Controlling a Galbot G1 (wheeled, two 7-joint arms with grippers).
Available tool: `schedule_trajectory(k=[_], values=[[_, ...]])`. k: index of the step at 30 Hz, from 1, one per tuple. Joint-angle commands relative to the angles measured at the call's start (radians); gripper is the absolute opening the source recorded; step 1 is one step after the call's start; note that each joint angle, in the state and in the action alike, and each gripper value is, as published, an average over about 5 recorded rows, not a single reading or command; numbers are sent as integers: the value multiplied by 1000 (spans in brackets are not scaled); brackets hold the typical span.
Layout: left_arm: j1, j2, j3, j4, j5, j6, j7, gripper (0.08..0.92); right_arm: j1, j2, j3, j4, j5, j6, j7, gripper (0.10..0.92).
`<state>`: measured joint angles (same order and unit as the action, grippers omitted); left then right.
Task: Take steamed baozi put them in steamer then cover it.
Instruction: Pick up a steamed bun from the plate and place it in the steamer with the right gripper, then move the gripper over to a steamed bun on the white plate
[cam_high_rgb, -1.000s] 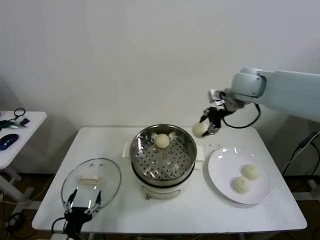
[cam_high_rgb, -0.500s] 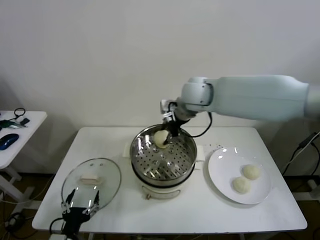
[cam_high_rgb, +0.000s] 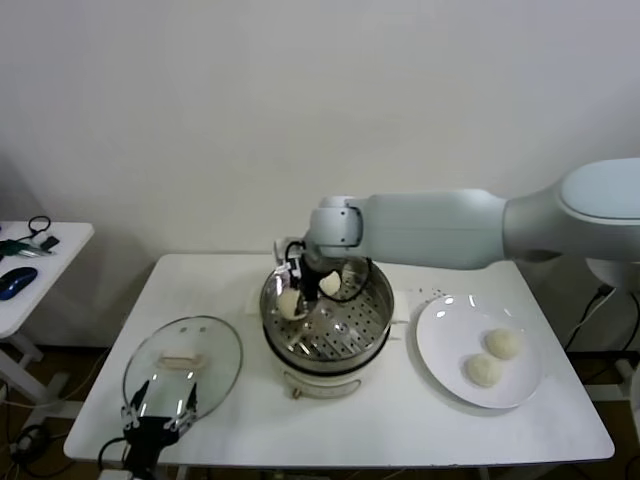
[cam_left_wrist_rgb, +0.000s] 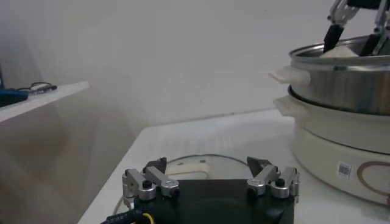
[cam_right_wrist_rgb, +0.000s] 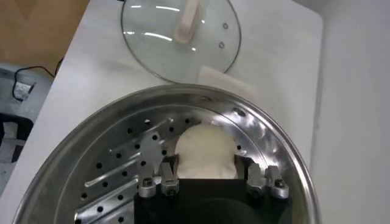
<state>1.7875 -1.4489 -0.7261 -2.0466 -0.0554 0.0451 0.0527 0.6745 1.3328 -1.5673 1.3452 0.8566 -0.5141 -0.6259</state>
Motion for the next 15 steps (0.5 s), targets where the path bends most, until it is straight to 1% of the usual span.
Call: schedule_trajectory(k=[1, 3, 6, 8, 11, 15], values=[[0, 1, -1, 2, 0, -1, 0, 823, -61, 56, 8, -49, -25, -13, 21, 639], [1, 1, -1, 2, -1, -1, 0, 823, -57, 52, 9, -46, -27, -12, 24, 674], [1, 0, -1, 0, 0, 0, 0, 823, -42, 32, 10, -31, -33, -3, 23, 757], [1, 0, -1, -1, 0, 0, 0, 823, -22, 3, 10, -10, -37, 13, 10, 797], [-1, 0, 0, 0, 2, 2, 0, 823, 31, -81, 6, 42, -44, 58, -33, 819], [-3, -1, 1, -4, 3, 5, 0, 823, 149, -265, -43, 133, -66, 143, -133, 822]])
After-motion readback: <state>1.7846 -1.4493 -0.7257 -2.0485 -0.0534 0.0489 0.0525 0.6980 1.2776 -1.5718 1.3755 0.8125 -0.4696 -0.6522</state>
